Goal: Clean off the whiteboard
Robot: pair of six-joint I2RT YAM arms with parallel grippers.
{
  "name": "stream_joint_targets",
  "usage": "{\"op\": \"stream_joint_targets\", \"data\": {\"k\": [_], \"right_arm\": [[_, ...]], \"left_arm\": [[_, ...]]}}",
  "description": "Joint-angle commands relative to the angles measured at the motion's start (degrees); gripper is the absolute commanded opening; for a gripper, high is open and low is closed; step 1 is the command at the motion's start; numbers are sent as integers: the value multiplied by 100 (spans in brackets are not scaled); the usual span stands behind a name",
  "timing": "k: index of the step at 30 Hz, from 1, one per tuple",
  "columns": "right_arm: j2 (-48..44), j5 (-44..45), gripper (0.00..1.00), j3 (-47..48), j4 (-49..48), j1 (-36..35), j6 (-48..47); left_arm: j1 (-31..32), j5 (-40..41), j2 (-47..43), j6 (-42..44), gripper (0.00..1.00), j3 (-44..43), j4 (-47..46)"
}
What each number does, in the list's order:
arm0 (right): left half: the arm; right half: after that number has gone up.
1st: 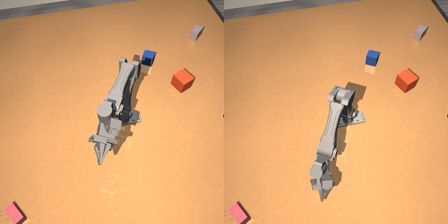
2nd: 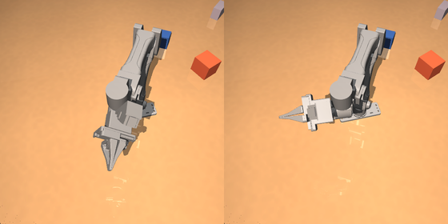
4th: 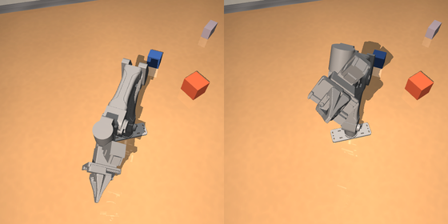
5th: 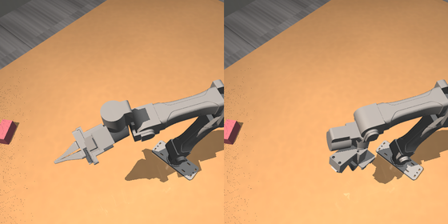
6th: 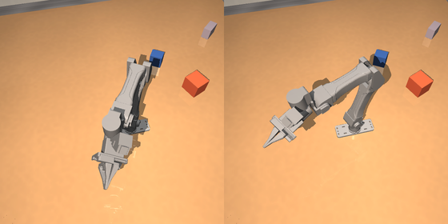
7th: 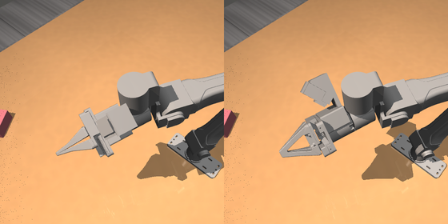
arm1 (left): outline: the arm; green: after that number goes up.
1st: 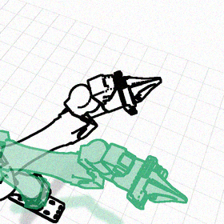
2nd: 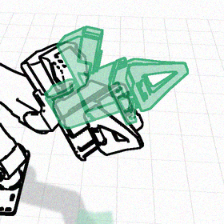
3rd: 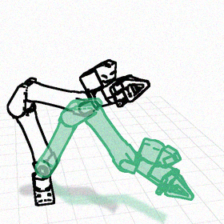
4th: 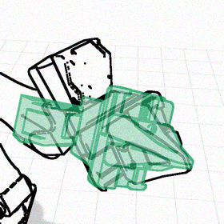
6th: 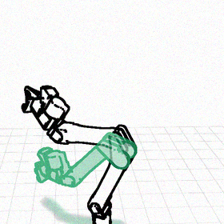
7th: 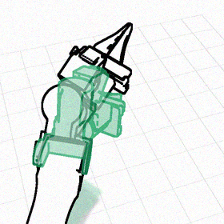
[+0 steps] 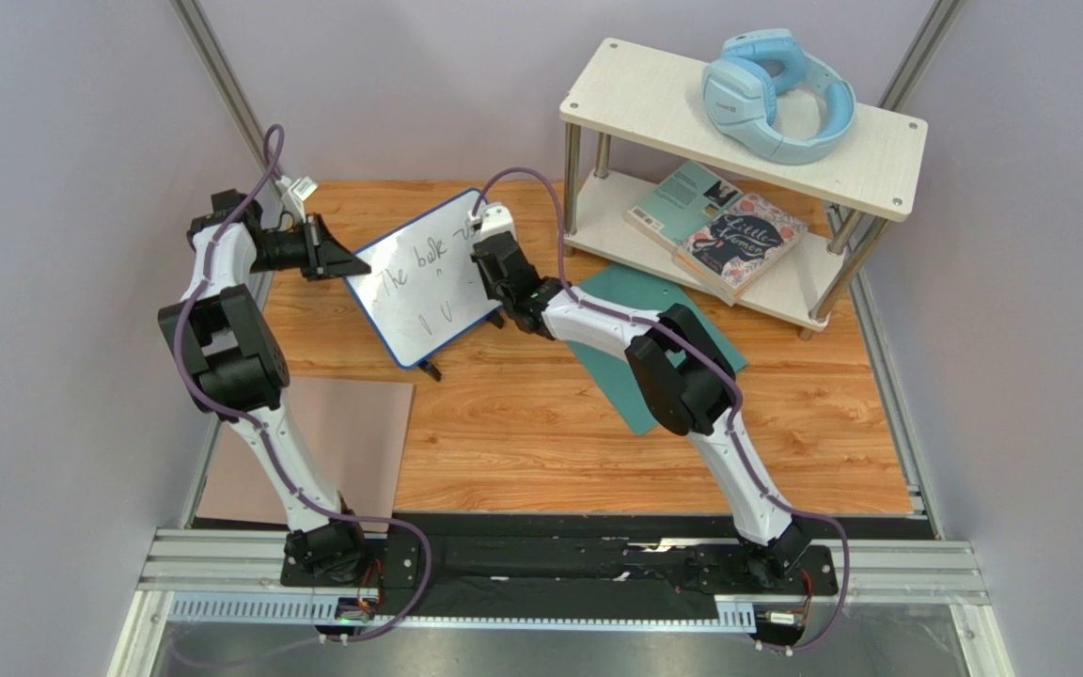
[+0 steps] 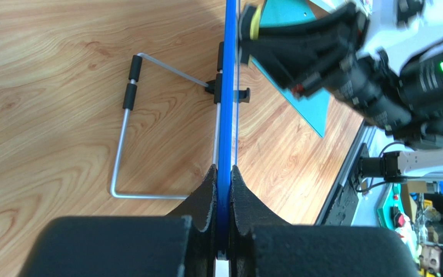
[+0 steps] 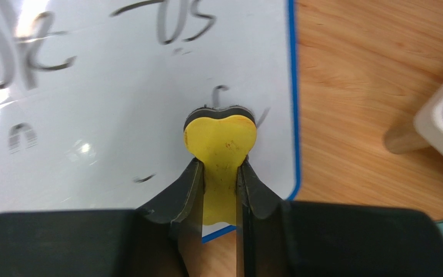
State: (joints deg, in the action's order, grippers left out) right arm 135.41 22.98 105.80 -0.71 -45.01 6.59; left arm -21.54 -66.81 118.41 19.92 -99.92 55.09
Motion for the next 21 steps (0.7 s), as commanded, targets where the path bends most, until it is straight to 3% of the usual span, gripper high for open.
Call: {"op": "stream_joint_targets", "data": {"k": [1, 4, 9, 13, 21], "right_arm": [[-208, -1269, 0, -77, -122, -692, 71], [-288, -1234, 0, -26, -220, -982, -307], [107, -1840, 0, 766, 606, -1158, -263], [240, -1806, 0, 1004, 739, -1317, -597], [477, -331, 0, 1083, 730, -1142, -633]], "left_arm": [[-52, 502, -11, 636, 0, -221, -455], [-52, 493, -20, 636, 0, -230, -447], [-52, 467, -2, 618, 0, -238, -447], [-52, 475, 7, 618, 0, -247, -438], [-52, 502, 77, 636, 0, -405, -289]]}}
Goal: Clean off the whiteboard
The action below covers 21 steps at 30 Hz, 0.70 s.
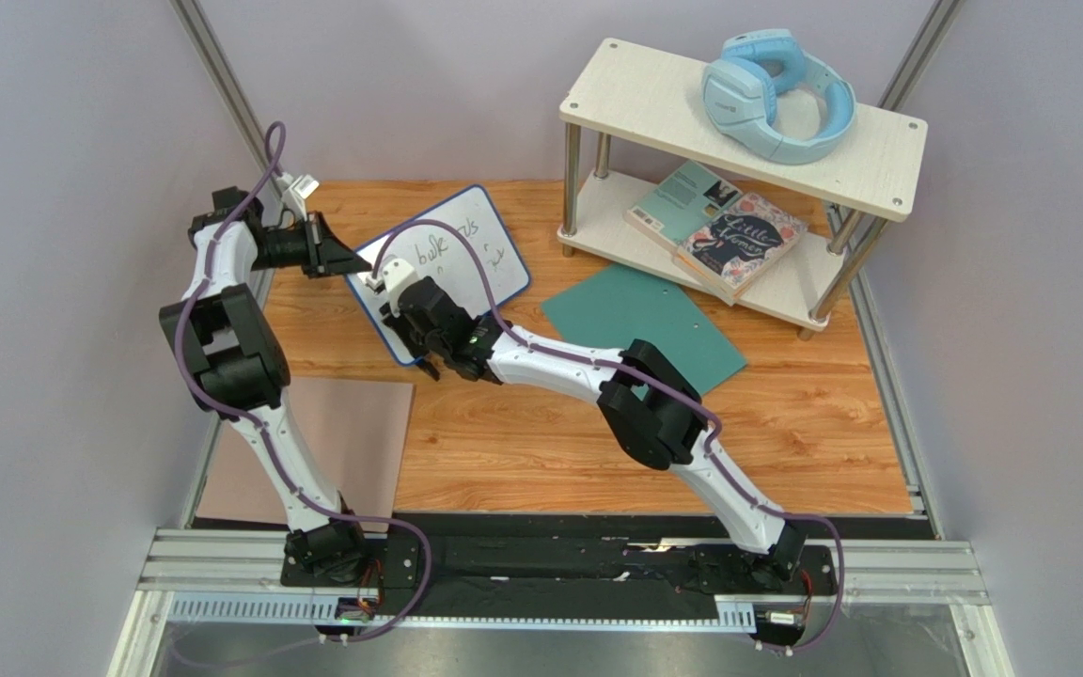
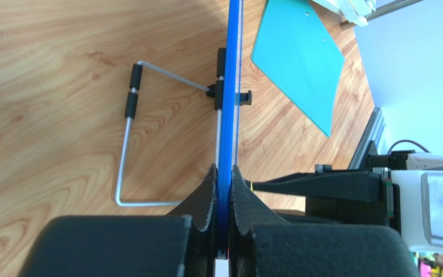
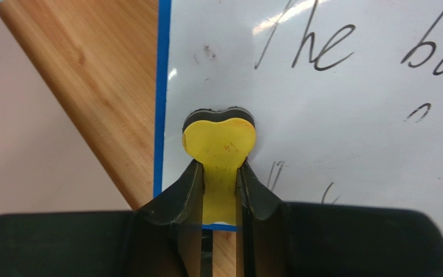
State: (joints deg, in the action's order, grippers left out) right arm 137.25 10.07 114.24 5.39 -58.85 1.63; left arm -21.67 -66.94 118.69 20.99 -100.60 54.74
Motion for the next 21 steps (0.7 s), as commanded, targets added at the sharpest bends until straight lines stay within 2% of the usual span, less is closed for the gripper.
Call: {"op": "stream_joint_targets", "data": {"k": [1, 8, 13, 16, 17, 21], "right_arm": [[337, 1075, 0, 205, 129, 338, -145], [302, 1788, 0, 275, 507, 796, 171], [232, 1781, 0, 222, 701, 1007, 434], [-40, 1236, 0, -330, -9, 955, 400], [-136, 1017, 0, -749, -655, 920, 391], [-225, 699, 0, -903, -1136, 709, 312]], "left_arm": [[-48, 506, 49, 537, 0, -364, -236], [-83, 471, 40, 581, 0, -426, -130], [-92, 445, 75, 546, 0, -426, -130], [-92, 418, 110, 520, 0, -443, -130], [-100, 410, 110, 502, 0, -443, -130], [-92, 383, 110, 485, 0, -461, -113]]}}
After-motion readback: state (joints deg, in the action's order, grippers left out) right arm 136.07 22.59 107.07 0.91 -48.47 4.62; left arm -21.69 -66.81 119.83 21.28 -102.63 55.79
